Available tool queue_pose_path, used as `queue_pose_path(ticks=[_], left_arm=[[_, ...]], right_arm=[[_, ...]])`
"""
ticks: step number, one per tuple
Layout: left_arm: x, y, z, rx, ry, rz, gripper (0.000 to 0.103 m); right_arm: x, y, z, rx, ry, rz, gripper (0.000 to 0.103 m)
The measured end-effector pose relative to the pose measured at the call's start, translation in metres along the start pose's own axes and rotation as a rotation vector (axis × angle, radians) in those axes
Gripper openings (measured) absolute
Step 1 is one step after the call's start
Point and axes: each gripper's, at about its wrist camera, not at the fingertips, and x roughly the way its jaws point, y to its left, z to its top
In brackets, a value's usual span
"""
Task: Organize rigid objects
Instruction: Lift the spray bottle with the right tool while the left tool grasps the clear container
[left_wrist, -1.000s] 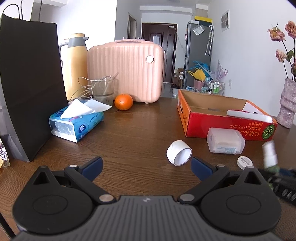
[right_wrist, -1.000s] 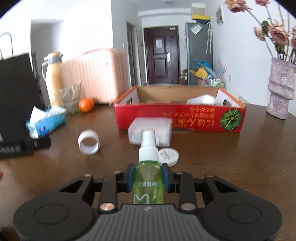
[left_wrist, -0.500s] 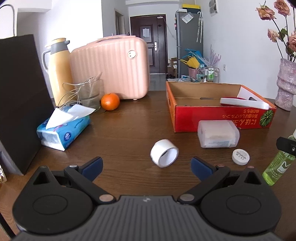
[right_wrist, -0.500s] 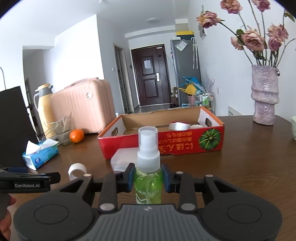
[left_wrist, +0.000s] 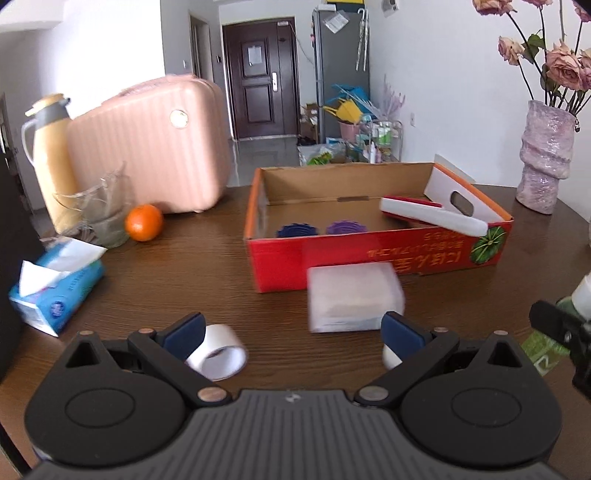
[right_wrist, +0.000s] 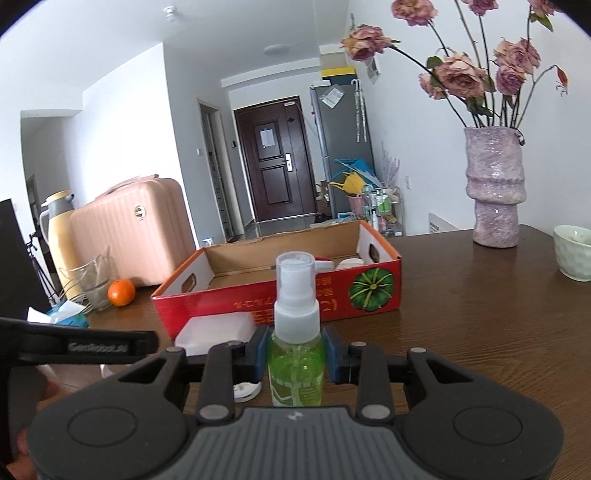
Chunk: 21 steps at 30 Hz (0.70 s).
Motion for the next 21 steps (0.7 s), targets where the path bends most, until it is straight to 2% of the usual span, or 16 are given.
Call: queue_pose_path(ticks=[12,21], left_arm=[[0.041,-0.034,0.015,-0.049,0.057,-0.023,0.103],[0.070,-0.041,0.021,-0.059,0.096,-0.013,0.103]], right_arm=[[0.019,-0.028,0.007,0.030,-0.008,-0.053,0.030],[0.033,-0.039,0.006,0.044,-0.001,-0.087,0.030]])
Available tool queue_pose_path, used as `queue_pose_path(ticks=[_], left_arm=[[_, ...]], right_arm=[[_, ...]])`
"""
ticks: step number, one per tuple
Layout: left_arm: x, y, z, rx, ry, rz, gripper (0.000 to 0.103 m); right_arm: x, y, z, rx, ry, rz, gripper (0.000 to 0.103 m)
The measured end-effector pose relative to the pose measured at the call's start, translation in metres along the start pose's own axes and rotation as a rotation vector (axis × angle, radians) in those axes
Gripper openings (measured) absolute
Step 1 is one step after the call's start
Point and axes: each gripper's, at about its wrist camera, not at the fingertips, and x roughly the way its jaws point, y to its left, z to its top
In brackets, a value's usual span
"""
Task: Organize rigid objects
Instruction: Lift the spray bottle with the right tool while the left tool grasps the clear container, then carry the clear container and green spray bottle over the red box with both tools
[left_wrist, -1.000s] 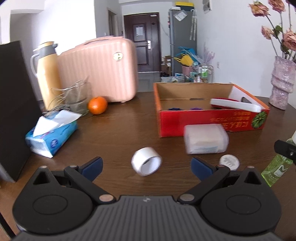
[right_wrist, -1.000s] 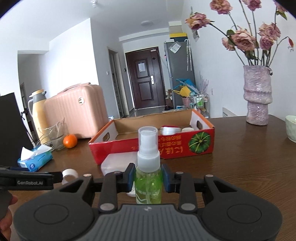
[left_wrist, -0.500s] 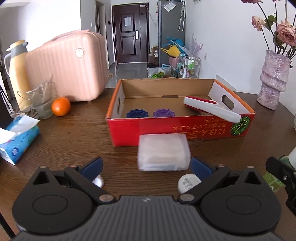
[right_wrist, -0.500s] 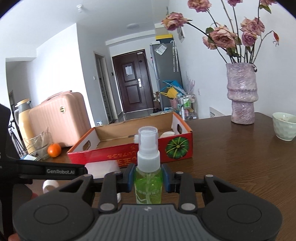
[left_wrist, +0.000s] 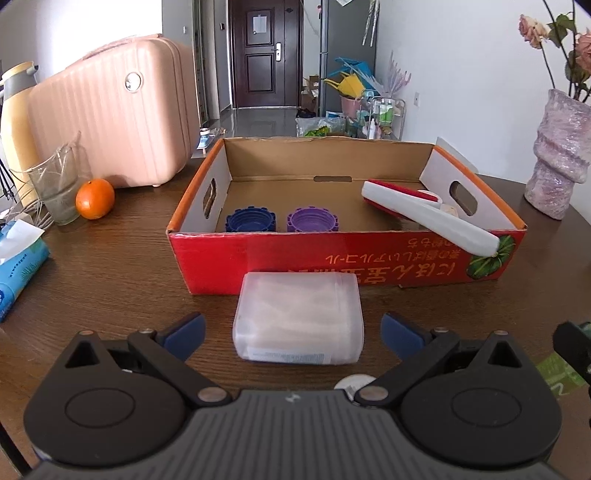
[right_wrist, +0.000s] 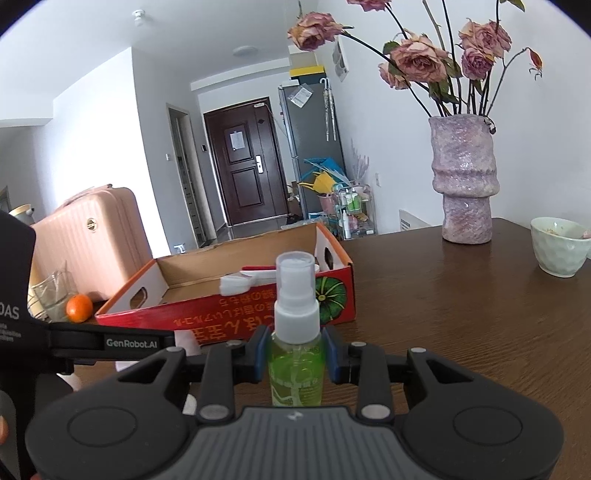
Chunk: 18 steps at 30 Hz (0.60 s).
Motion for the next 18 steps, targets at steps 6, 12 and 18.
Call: queue_pose_path(ticks=[6,12,18], left_arm=[[0.021,-0.006,0.002,-0.009,0.025,0.016,0.103],[0.028,0.002,-0.001,-0.022,0.044,-0.012,0.083],[0.009,0.006,-0.004,-0.032,-0.004,-0.017,0.083]], right_arm=[[0.004,0.000,-0.001,-0.002,0.004,-0.007,0.030],[0.001,0.003,-0.002,-0.008,-0.005,-0.005,0.030],[-0.001,0.003,-0.003,-0.010,-0.012,-0.001,0.030]])
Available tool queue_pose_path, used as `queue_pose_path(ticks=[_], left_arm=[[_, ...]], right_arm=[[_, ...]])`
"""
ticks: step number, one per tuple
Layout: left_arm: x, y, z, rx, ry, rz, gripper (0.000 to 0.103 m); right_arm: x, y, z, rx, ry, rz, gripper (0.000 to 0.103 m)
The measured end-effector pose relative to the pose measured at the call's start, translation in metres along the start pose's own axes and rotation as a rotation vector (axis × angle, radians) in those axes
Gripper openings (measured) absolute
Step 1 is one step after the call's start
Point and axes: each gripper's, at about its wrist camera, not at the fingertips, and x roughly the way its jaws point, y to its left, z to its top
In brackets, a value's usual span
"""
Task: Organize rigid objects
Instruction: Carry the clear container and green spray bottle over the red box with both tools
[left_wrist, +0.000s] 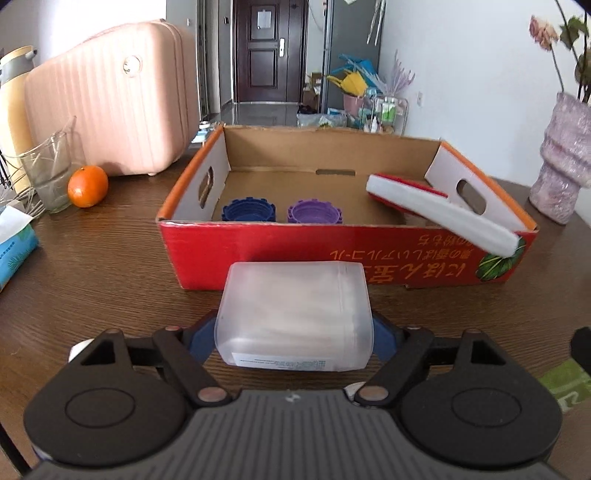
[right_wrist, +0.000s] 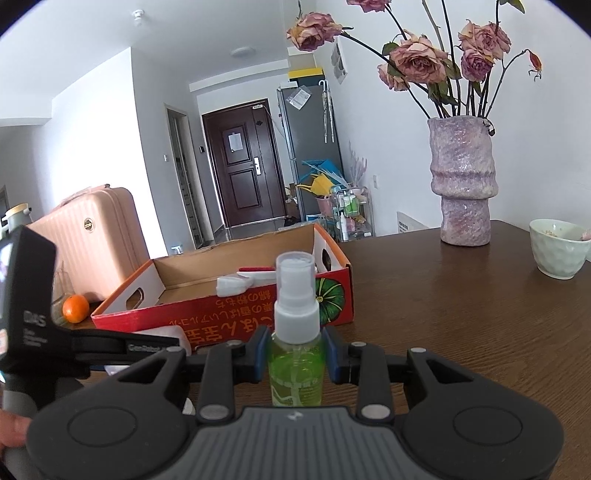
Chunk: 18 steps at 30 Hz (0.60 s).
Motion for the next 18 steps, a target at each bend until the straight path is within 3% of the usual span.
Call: queue_pose_path(ticks=[7,18], left_arm=[[-0.037,0.003,-0.005,-0.002,-0.101,-0.011,0.083],[-0.074,0.005,-0.019,0.013,-0.189,0.006,0.083]], right_arm=[[-0.006,0.001,0.000,-0.003,-0.013,0.008,0.030],[-0.016,0.004,0.000,-0.007,-0.039,0.029,0.030]])
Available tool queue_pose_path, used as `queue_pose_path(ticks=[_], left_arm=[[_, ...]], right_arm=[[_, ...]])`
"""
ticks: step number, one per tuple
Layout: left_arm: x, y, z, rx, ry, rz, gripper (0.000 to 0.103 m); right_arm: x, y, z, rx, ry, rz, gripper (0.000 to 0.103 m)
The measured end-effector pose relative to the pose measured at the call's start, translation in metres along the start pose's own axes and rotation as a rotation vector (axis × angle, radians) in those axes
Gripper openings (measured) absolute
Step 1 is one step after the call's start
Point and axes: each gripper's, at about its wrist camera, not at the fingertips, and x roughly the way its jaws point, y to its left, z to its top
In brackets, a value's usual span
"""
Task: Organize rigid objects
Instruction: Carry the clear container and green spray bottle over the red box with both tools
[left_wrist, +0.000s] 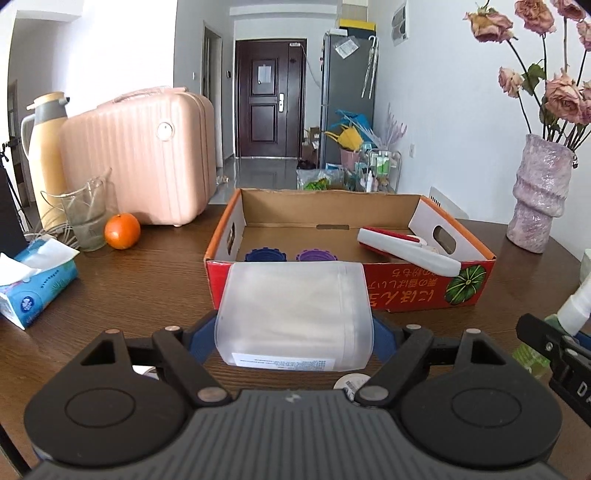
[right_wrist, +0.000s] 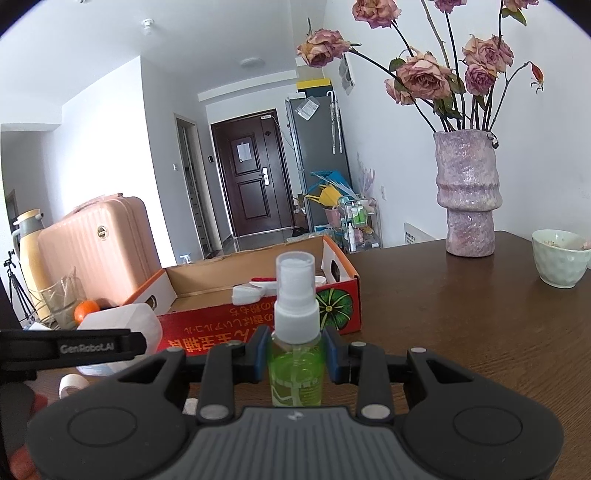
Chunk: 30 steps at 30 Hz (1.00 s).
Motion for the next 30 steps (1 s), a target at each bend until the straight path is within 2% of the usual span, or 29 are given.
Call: queue_pose_path(ticks=[14,30], left_arm=[[-0.035,0.001,-0.011,0.028,-0.063,-0.012,0.083],[-0.037,0.002,-0.009,0.023,-0.073,-0.008,0.083]], right_arm=[[-0.013,0.006,0.001,-0.019,-0.024,0.037,0.030],[-0.013,0.006,0.003,-0.020,-0.033,0.046,0.030]])
